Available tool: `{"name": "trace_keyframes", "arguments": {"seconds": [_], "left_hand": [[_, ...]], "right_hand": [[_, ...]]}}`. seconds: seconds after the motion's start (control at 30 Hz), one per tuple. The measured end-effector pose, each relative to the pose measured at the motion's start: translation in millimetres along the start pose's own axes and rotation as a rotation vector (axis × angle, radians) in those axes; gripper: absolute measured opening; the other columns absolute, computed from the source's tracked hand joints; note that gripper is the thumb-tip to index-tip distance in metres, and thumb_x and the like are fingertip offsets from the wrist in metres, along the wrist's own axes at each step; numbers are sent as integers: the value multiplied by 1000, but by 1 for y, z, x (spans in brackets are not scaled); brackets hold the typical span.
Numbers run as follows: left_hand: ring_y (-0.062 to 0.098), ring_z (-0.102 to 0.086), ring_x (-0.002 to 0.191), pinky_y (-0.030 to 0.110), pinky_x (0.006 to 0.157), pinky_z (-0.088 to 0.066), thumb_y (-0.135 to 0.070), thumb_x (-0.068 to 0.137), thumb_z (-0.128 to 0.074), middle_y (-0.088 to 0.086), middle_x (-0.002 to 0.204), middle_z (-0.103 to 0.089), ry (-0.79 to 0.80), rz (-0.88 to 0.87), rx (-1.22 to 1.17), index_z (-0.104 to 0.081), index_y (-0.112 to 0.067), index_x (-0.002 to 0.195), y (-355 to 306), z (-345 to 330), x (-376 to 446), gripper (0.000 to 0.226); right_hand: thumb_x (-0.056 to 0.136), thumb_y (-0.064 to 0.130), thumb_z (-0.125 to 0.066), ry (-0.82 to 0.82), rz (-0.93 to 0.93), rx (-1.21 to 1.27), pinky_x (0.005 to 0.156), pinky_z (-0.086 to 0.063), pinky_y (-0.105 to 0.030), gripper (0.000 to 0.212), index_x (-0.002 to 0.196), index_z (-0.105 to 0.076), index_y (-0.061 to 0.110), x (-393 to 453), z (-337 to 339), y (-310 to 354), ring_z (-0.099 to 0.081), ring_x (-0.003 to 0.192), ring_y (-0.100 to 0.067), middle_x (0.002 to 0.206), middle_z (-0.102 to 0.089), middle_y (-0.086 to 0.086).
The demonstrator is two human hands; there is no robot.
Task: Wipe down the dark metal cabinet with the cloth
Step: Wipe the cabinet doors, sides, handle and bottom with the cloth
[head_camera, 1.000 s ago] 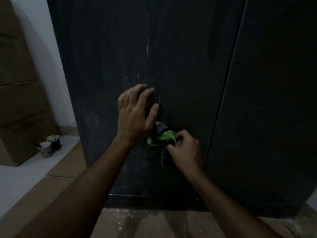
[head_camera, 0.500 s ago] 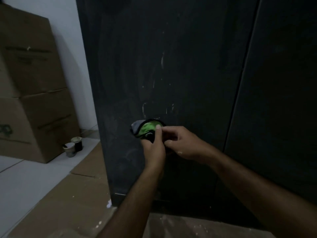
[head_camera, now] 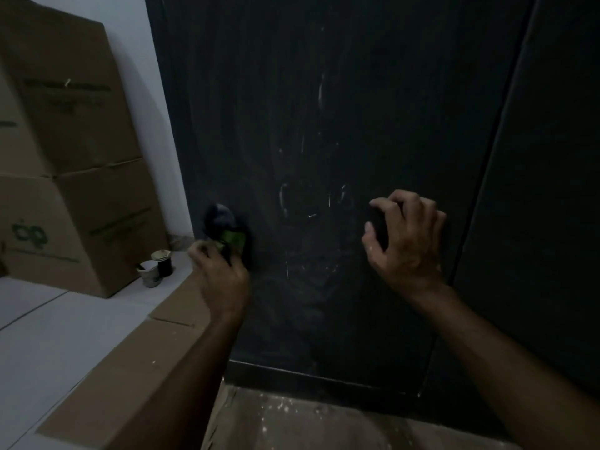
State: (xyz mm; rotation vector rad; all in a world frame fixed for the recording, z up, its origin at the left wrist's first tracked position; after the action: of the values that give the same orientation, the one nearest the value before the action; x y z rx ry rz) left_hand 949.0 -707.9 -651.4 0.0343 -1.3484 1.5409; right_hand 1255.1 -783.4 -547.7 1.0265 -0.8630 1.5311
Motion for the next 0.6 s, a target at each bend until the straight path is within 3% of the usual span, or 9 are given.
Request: {"name": "trace_keyframes", "arguments": {"seconds": [0.1, 0.23, 0.27, 0.33, 0.4, 0.47, 0.53, 0.6], "left_hand": [[42, -55, 118, 51, 84, -55, -13, 100, -60, 8, 154, -26, 221, -6, 78, -47, -3, 141, 49, -15, -38, 44], [49, -52, 120, 54, 99, -45, -29, 108, -50, 26, 150, -37, 4, 304, -73, -48, 9, 136, 61, -1, 1, 47], [49, -51, 121, 54, 100, -45, -33, 106, -50, 26, 147, -39, -47, 268, -100, -52, 8, 131, 48, 3, 9, 48], [45, -47, 124, 53, 98, -47, -33, 97, -56, 23, 142, -40, -47, 21, -76, -54, 4, 124, 16, 2, 8, 45], [39, -42, 128, 47, 98, -46, -22, 93, -66, 17, 145, -36, 70, -176, 30, -55, -1, 126, 8, -13, -23, 40], [34, -43, 129, 41, 99, -46, -12, 91, -71, 13, 152, -31, 220, -229, 108, -56, -5, 132, 30, -25, -60, 44], [35, -49, 126, 44, 96, -51, -8, 95, -67, 16, 155, -33, 338, -93, 143, -57, -5, 133, 71, -24, -76, 40], [43, -54, 123, 52, 96, -48, -13, 103, -58, 26, 148, -42, 281, 213, 112, -54, 2, 133, 100, -16, -61, 33]], "right_hand": [[89, 39, -60, -4, 55, -45, 84, -33, -40, 40, 124, -54, 20, -6, -14, 2, -43, 108, -30, 121, -42, -9], [88, 41, -59, -44, 74, -66, 84, -33, -42, 40, 123, -52, 22, -8, -24, -2, -43, 108, -30, 120, -42, -8], [88, 41, -59, -54, 72, -64, 85, -32, -42, 41, 123, -52, 23, -9, -25, -2, -43, 108, -30, 121, -43, -8], [88, 42, -58, -75, 72, -65, 86, -31, -41, 41, 123, -53, 23, -9, -28, -1, -43, 109, -30, 120, -43, -8], [88, 42, -58, -76, 69, -63, 85, -30, -40, 40, 122, -53, 22, -8, -28, -2, -42, 109, -30, 120, -43, -8], [88, 41, -58, -80, 71, -61, 85, -30, -40, 40, 122, -53, 22, -8, -26, -2, -41, 109, -29, 120, -42, -8], [88, 41, -59, -72, 81, -61, 85, -30, -40, 40, 122, -53, 22, -9, -25, 0, -41, 109, -29, 120, -41, -8], [89, 40, -60, -55, 90, -70, 86, -31, -41, 40, 124, -53, 22, -7, -23, 0, -41, 110, -29, 121, -41, -7]]}}
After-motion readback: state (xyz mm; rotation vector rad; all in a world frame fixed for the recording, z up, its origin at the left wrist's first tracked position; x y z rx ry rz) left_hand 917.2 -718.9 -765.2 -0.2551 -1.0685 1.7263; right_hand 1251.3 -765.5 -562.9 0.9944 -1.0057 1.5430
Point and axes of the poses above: each hand's wrist, its own x-axis towards the middle knuckle, its own z-axis out of the back of the hand, y = z × x, the point moved 5 cm from there along x, towards the middle knuckle
